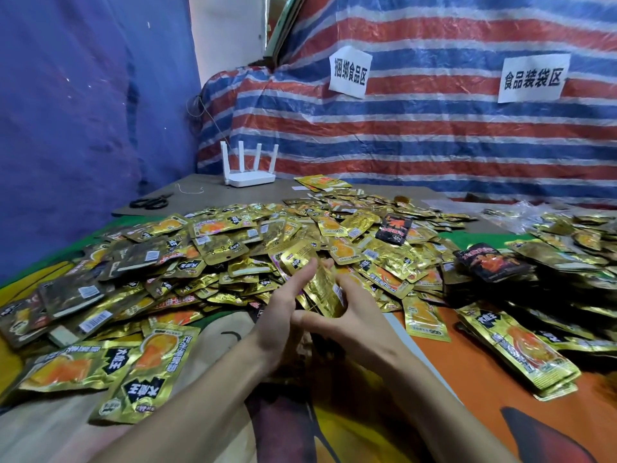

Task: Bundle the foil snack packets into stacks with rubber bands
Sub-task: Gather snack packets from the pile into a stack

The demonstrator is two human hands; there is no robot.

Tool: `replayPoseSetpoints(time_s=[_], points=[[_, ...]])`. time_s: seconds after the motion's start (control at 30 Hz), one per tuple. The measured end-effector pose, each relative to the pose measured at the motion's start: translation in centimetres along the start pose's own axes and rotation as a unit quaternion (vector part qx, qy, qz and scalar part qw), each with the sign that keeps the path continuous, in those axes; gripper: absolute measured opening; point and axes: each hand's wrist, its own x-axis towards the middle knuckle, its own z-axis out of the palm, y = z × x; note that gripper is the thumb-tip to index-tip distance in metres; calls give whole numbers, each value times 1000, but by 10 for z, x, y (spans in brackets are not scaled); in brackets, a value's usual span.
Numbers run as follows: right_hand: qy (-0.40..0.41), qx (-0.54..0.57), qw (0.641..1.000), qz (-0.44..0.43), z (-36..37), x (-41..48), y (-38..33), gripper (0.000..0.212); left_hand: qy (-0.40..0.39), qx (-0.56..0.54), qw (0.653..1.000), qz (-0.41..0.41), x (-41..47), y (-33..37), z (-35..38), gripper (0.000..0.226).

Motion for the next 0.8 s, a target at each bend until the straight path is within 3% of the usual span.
replayPoseSetpoints(time_s=[0.1,0.23,0.33,0.5,0.63,0.73,0.8], points=[[-30,102,993,44,-6,3,0,25,-7,90,996,19,0,4,-3,68],[-10,252,957,141,-11,8,3,26,-10,183,979,88,-2,5,-1,82],[8,364,916,169,-14,10,4,16,33,255,950,177,0,-2,-3,54],[14,400,900,174,-15,12,10,28,38,336,890,305,3,-5,-8,21],[5,422,890,169,-16,13,10,20,0,357,885,299,1,-6,-9,20],[9,387,907,169,-15,12,10,21,12,403,848,344,2,-6,-11,22],[9,334,926,176,-14,12,11,40,10,431,820,375,3,-3,-14,17]])
